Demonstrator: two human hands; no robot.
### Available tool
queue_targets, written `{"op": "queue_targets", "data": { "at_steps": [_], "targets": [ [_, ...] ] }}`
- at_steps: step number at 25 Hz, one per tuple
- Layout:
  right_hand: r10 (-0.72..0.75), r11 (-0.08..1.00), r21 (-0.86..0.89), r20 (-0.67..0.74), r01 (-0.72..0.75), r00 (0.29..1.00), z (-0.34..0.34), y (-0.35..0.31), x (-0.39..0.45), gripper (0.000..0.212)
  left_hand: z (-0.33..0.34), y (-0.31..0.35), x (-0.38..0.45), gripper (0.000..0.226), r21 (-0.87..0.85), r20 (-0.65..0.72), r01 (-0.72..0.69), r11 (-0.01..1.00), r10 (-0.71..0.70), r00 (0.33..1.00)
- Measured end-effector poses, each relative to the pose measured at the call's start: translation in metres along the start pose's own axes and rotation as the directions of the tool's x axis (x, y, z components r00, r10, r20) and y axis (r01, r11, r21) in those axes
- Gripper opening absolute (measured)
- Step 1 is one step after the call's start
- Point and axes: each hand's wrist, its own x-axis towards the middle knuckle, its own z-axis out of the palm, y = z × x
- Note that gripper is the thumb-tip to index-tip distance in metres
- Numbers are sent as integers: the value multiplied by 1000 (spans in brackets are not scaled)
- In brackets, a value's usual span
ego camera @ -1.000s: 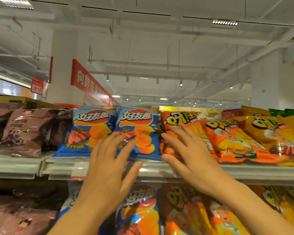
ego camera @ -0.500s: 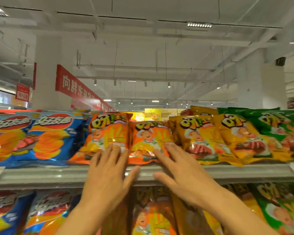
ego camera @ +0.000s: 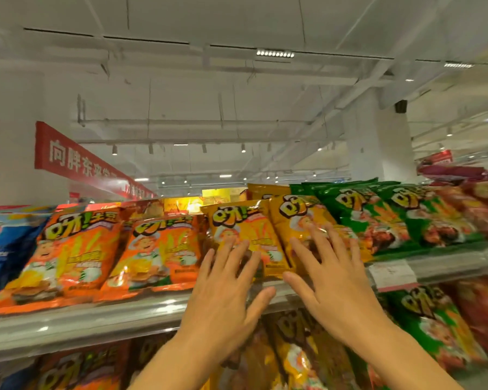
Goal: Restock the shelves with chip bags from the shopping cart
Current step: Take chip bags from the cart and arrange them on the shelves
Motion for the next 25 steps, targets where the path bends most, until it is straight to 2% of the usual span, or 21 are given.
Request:
{"op": "queue_targets", "data": {
  "at_steps": [2, 6, 9, 12, 15, 18, 20, 22, 25],
  "targets": [
    [35, 999, 20, 35, -35, 999, 2, 21, -3, 84, 10, 15, 13, 88, 13, 39, -23, 1000, 22, 999],
    [2, 997, 75, 183, -16, 983, 12, 41, -6, 82, 20, 29, 22, 100, 38, 81, 0, 999, -4, 997],
    [-9, 998, 66, 119, 1, 993, 12, 45, -3, 86, 15, 33, 25, 98, 77, 38, 29, 997, -32, 999],
    [-31, 998, 48, 82, 27, 996, 12, 45, 0, 87, 13, 41, 34, 67, 27, -58, 21, 999, -19, 998],
    [-94, 994, 58, 75, 90, 993, 16, 47, -5, 82, 18, 62, 42, 55, -43, -136, -36, 998, 30, 990],
    [-213, 963, 188, 82, 195, 974, 19, 64, -16, 76, 28, 92, 48, 60, -77, -121, -103, 992, 94, 988],
    [-275, 914, 326, 51, 244, 960, 13, 87, -20, 63, 33, 109, 57, 64, -77, -127, -149, 986, 138, 982],
    [-226, 887, 401, -55, 229, 973, 6, 125, -23, 50, 33, 128, 69, 59, -54, -166, -198, 979, 187, 968],
    [-79, 910, 398, -117, 120, 990, 3, 196, -22, 54, 41, 163, 89, 61, -50, -187, -138, 989, 127, 974]
  ]
}}
